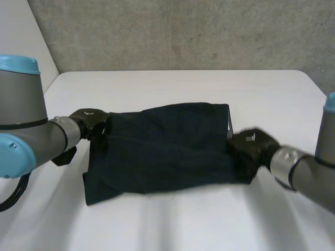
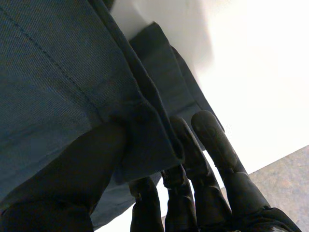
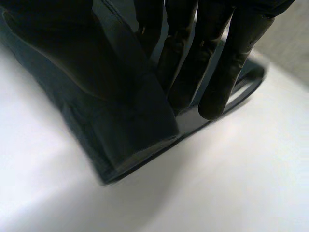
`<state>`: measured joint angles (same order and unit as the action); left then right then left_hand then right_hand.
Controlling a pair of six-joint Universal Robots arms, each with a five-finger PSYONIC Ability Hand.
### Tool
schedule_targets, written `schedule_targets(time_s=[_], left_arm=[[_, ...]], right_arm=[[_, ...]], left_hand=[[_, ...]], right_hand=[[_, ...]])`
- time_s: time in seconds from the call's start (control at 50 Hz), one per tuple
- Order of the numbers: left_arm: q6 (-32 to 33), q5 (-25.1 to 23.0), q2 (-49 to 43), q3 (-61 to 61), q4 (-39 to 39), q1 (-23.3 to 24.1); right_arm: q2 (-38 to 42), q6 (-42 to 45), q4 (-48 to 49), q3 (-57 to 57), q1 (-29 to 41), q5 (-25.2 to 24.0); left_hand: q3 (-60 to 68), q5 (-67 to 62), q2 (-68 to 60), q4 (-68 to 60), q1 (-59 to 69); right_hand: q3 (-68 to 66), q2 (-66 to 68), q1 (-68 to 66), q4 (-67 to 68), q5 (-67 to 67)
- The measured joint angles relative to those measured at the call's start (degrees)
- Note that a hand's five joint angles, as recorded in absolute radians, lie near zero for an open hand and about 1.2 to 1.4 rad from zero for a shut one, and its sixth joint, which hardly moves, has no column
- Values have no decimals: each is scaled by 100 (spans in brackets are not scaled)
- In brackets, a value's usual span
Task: Fold the shorts.
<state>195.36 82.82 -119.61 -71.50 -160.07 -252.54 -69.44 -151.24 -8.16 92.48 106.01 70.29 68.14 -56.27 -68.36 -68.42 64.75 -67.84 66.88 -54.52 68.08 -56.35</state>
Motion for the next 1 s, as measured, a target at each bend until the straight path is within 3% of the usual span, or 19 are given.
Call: schedule_targets(time_s=[0.12, 0.26, 0.42, 0.52, 0.54, 0.56, 0.58, 0.6, 0.64, 0.66, 0.76, 0.9, 1.0], left_arm=[[9, 113, -504, 697, -4, 5], [47, 786, -1530, 2115, -137, 10], [207, 1138, -2518, 3258, -951, 110], [379, 1098, -2773, 3399, -1482, 226], [459, 1055, -2837, 3401, -1646, 275], [490, 1038, -2855, 3399, -1697, 293], [526, 1016, -2875, 3395, -1754, 315], [653, 941, -2926, 3373, -1914, 389], [777, 882, -2936, 3312, -1992, 463], [821, 866, -2928, 3282, -2008, 490], [947, 827, -2680, 3000, -2007, 574], [926, 777, -1080, 1403, -2056, 546], [871, 716, -267, 320, -2167, 521]], right_arm=[[464, 99, -6, -1371, 146, 63], [1676, 145, 201, -3167, 327, 171], [3245, 593, 1762, -4332, 533, 514], [3677, 911, 2503, -4435, 609, 586], [3789, 982, 2674, -4463, 624, 593], [3823, 1003, 2723, -4471, 630, 592], [3854, 1020, 2766, -4478, 635, 591], [3942, 1069, 2898, -4497, 653, 586], [3941, 1070, 2923, -4494, 658, 587], [3839, 1027, 2944, -4456, 668, 589], [3273, 657, 2837, -4139, 661, 599], [1514, -1041, 2003, -2827, 423, 464], [1008, -1684, 1371, -2105, 132, 188]], left_hand=[[0, 0, 0, 0, 0], [0, 0, 0, -1, 0], [0, 0, 0, -1, 0], [-384, 170, 441, 400, -89], [-1746, 1506, 1888, 1781, -1577], [-2331, 2096, 2356, 2380, -2260], [-3371, 3160, 3545, 3451, -3489], [-3957, 3760, 4015, 4053, -4144], [-5078, 4868, 5191, 5182, -5134], [-5535, 5305, 5571, 5616, -5350], [-5633, 5372, 5695, 5706, -5351], [-5633, 5372, 5702, 5706, -5351], [-5632, 5371, 5702, 5706, -5351]], right_hand=[[-1, 0, 0, 0, 0], [-1, 0, 0, 1, 0], [-1, 0, 0, 1, -1], [154, -141, 93, -159, 129], [1368, -1338, 1117, -1386, 1202], [1368, -1338, 1117, -1386, 1202], [2269, -2370, 2000, -2283, 2071], [4249, -4251, 3690, -4257, 4023], [4440, -4434, 3801, -4449, 4211], [5368, -5293, 4266, -5367, 5125], [5615, -5490, 4339, -5516, 5320], [5296, -5192, 4195, -5322, 5107], [4871, -4801, 3819, -4895, 4759]])
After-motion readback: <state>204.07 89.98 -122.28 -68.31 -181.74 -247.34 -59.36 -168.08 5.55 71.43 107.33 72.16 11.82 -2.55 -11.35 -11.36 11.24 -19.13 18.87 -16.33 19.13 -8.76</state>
